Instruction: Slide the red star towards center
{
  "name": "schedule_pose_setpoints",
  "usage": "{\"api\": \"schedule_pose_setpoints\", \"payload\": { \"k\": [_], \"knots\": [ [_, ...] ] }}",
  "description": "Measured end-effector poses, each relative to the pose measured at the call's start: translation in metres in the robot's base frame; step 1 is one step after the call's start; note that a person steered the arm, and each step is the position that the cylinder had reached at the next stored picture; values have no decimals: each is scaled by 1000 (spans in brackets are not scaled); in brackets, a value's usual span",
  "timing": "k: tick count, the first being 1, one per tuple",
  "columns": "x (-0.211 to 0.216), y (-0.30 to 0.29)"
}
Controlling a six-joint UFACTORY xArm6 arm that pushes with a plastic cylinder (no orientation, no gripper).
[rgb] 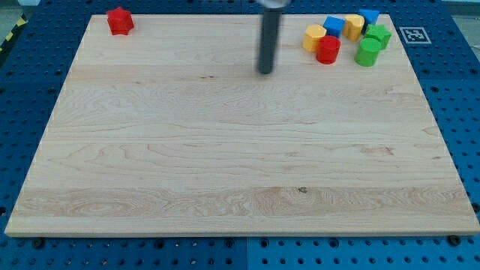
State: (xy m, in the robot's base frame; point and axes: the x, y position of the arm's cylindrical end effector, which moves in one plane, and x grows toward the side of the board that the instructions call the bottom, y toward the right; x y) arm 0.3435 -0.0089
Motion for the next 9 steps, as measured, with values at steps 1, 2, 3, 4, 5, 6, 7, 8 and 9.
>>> {"api": "schedule_pose_setpoints", "payload": {
  "k": [1, 2, 3, 4, 5, 6, 7, 8, 9],
  "knots": [
    [-5, -122],
    [-44, -214],
    [-94, -251],
    [-101, -262],
    [-139, -295],
    [-145, -267],
    [-142, -196],
    [-129, -149],
    [-124, -156]
  ]
}}
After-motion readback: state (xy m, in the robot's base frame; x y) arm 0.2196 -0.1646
